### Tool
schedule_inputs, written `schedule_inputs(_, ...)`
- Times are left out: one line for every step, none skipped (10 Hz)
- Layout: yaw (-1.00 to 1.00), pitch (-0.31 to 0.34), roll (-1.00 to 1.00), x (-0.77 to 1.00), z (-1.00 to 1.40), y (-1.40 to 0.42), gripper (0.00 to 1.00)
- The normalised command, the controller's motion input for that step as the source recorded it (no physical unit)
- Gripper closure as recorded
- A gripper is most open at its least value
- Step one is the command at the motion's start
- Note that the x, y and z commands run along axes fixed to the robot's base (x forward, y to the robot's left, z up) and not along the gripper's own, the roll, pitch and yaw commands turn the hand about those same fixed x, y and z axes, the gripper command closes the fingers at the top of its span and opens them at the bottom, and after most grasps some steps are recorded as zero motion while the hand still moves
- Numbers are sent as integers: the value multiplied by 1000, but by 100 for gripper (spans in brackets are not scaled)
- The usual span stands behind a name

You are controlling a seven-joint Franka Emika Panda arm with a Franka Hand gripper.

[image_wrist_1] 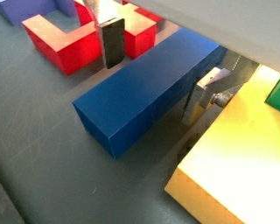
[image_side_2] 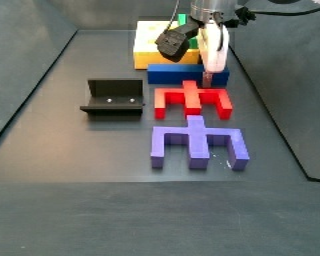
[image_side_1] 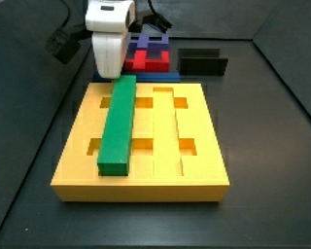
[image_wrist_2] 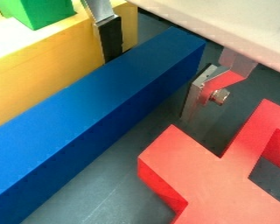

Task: Pick up the blue object. Move up. Move to above the board. Insert the blue object.
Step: Pick up the blue object.

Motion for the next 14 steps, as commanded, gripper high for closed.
schedule_inputs(0, 0, 33, -111, -174, 0, 0)
schedule_inputs(0, 0, 9, 0, -43, 0, 0)
schedule_inputs(0, 0, 0, 0, 34, 0, 0)
schedule_inputs(0, 0, 4, 0, 0, 0, 0)
schedule_inputs(0, 0, 3, 0, 0, 0, 0)
schedule_inputs(0, 0, 0, 0, 0, 0, 100)
schedule_inputs(0, 0, 0, 0, 0, 0, 100)
schedule_inputs(0, 0, 0, 0, 0, 0, 100)
schedule_inputs(0, 0, 0, 0, 0, 0, 100)
schedule_inputs(0, 0, 0, 0, 0, 0, 100)
schedule_inputs(0, 0, 0, 0, 0, 0, 100)
schedule_inputs(0, 0, 0, 0, 0, 0, 100)
schedule_inputs(0, 0, 0, 0, 0, 0, 100)
schedule_inputs(0, 0, 0, 0, 0, 0, 100)
